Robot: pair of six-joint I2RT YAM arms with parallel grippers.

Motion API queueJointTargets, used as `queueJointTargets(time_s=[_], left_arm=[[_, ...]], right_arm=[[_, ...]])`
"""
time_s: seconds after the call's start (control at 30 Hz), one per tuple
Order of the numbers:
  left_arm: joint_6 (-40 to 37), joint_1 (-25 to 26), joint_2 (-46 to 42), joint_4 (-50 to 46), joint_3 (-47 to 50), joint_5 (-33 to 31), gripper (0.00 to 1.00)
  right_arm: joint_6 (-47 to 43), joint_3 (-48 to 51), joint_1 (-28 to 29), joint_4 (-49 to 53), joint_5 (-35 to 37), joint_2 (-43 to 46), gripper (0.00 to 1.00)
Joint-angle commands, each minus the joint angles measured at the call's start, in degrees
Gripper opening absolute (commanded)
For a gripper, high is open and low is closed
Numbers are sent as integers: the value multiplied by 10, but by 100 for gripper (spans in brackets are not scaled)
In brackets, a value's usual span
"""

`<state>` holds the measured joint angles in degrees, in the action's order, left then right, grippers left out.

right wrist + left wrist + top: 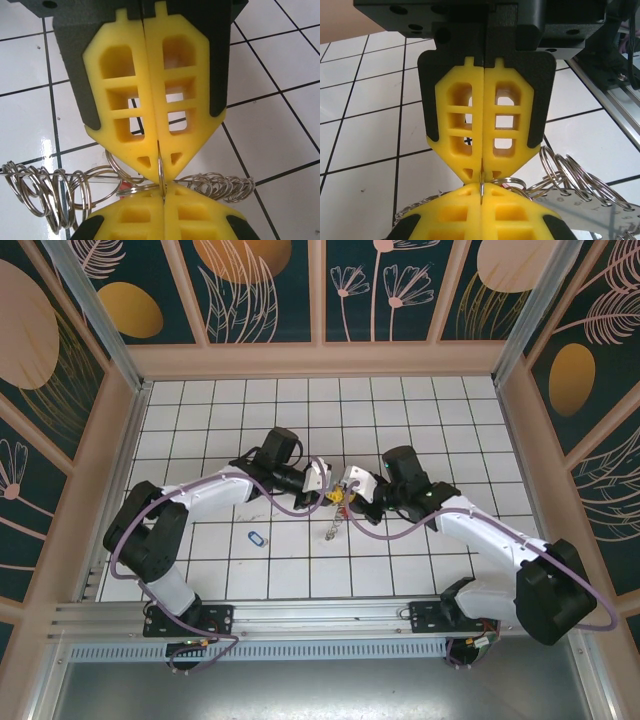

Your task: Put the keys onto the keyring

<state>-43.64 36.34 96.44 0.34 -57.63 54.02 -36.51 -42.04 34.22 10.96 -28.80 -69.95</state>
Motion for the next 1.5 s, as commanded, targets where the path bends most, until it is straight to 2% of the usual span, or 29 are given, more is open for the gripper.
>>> queueJointTargets(time_s=[0.0,0.1,0.27,0.5,0.67,0.77,0.8,0.87,1.0,1.1,1.17,1.3,1.47], left_arm=[[84,3,-22,118,61,38,0],[185,2,-38,277,101,69,0],[303,3,-29,446,130,108,0],[328,3,-24,479,126,130,0],[280,3,-29,421,124,96,0],[244,3,-37,380,128,41,0],[231,2,-39,366,130,20,0],[224,2,-43,365,138,-13,0],[218,2,-47,367,143,-44,0],[202,3,-50,347,141,-60,0],[185,3,-55,326,140,-74,0],[130,2,-66,239,120,-118,0],[24,2,-71,80,67,-184,0]], right_arm=[[14,13,-3,-65,-24,14,8],[42,58,-16,-137,-54,39,12],[93,114,-25,-257,-109,79,13],[126,151,-26,-339,-130,83,13],[128,149,-25,-321,-100,89,13],[105,131,-25,-254,-68,102,18],[100,129,-41,-238,-57,109,20],[91,125,-44,-210,-53,120,24],[78,111,-47,-152,-52,125,25],[94,116,-48,-162,-43,134,25],[119,127,-49,-192,-32,142,26],[205,122,-60,-216,39,136,26],[393,85,-106,-202,130,107,25]])
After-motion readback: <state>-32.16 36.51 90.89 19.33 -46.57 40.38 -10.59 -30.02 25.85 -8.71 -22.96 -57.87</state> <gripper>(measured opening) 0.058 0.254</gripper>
